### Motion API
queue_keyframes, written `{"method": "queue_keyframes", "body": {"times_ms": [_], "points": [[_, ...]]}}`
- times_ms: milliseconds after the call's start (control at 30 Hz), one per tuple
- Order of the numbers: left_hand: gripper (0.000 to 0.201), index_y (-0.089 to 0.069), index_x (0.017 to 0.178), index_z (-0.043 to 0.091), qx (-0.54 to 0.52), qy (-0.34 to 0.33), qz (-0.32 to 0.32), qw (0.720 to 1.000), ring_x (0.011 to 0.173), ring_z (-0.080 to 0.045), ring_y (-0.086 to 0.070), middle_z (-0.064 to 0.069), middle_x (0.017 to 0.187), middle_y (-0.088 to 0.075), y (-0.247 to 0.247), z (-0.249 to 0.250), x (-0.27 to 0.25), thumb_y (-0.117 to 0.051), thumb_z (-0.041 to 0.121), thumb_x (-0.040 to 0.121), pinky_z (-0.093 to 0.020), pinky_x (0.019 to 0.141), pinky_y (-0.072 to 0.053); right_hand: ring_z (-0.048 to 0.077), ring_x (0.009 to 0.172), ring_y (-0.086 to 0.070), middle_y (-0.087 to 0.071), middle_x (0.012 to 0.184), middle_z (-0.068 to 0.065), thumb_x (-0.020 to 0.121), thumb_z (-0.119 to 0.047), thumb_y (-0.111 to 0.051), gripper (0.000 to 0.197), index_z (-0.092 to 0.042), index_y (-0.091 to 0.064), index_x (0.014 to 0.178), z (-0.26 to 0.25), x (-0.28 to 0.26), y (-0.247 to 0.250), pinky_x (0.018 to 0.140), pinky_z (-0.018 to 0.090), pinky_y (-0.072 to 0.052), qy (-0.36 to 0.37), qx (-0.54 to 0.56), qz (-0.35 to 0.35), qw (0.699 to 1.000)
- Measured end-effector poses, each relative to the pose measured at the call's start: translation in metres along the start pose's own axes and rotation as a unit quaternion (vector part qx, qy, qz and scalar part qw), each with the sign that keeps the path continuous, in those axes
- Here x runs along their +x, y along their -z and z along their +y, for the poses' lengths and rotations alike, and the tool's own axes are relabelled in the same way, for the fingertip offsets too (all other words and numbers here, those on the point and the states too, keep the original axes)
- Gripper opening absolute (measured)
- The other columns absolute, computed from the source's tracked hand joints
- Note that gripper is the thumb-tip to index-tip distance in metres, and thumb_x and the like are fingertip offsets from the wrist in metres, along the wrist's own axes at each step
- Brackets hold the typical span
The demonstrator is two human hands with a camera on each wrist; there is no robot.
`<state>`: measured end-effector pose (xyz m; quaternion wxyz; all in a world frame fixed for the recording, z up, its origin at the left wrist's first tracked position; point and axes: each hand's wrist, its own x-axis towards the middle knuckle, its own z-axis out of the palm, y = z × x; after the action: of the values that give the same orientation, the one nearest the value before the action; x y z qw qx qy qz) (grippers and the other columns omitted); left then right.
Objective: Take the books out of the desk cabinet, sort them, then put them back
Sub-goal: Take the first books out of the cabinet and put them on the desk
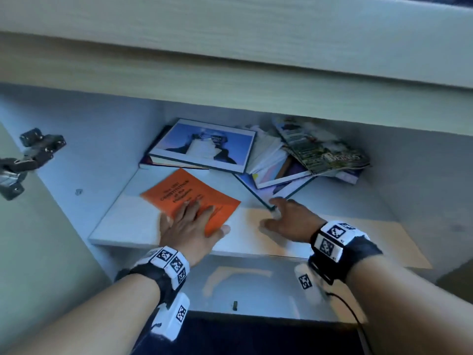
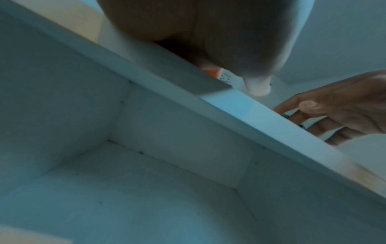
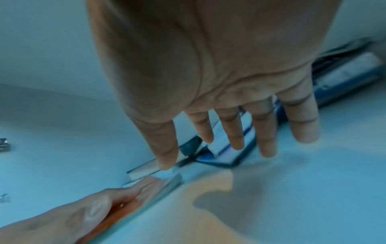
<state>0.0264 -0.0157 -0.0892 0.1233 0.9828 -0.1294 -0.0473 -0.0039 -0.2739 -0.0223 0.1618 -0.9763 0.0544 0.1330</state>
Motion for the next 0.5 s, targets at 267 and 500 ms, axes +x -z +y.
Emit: {"method": "queue_keyframes", "body": {"times_ms": [267, 500], "points": [[0.061, -0.041, 0.142, 0.041, 0.026, -0.012, 0.116, 0.993, 0.143, -0.024, -0.028, 0.006, 0.156, -0.037, -0.009, 0.005, 0.007, -0.020, 0.070, 0.092, -0.060, 0.112, -0.023, 0.045, 0.146, -0.030, -0.017, 0.167, 0.014, 0.088, -0.055, -0.069, 0.101, -0.028, -0.007, 0.163, -0.066, 0.125, 0.049, 0.114, 0.059, -0.037, 0.047, -0.152, 0.101, 0.982], [0.068, -0.037, 0.149, 0.036, 0.009, -0.006, 0.115, 0.993, 0.151, -0.028, -0.022, 0.002, 0.159, -0.036, -0.012, 0.002, 0.007, -0.018, 0.068, 0.092, -0.068, 0.118, -0.011, 0.044, 0.154, -0.004, 0.003, 0.170, 0.014, 0.080, -0.055, -0.075, 0.116, -0.031, 0.003, 0.162, -0.127, 0.194, 0.022, 0.117, 0.070, -0.015, 0.077, -0.248, 0.082, 0.962]]}}
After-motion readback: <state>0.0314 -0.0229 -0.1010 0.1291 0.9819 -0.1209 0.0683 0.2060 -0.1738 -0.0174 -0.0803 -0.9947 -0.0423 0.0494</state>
